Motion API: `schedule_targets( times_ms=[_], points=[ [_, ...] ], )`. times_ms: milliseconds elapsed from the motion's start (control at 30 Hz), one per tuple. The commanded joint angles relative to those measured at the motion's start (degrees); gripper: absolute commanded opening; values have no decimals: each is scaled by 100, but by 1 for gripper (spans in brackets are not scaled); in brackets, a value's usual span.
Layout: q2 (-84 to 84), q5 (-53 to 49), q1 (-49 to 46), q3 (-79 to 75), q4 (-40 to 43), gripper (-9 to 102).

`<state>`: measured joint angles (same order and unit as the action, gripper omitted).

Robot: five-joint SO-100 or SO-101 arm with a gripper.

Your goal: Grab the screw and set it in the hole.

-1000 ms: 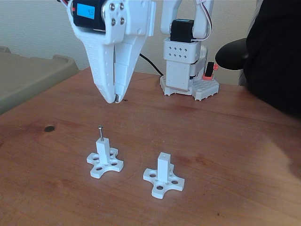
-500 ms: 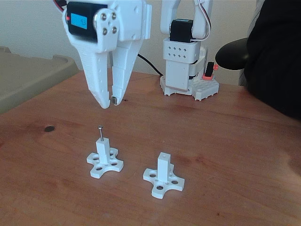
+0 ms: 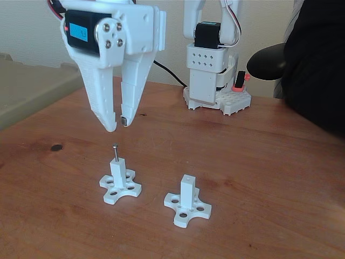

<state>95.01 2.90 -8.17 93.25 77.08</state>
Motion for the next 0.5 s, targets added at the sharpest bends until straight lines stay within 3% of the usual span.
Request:
schedule_targets(
  times_ms=[0, 467],
  points=[
    [70, 9, 44, -527, 0, 6],
    [-246, 44, 44, -615, -88, 7]
  ],
)
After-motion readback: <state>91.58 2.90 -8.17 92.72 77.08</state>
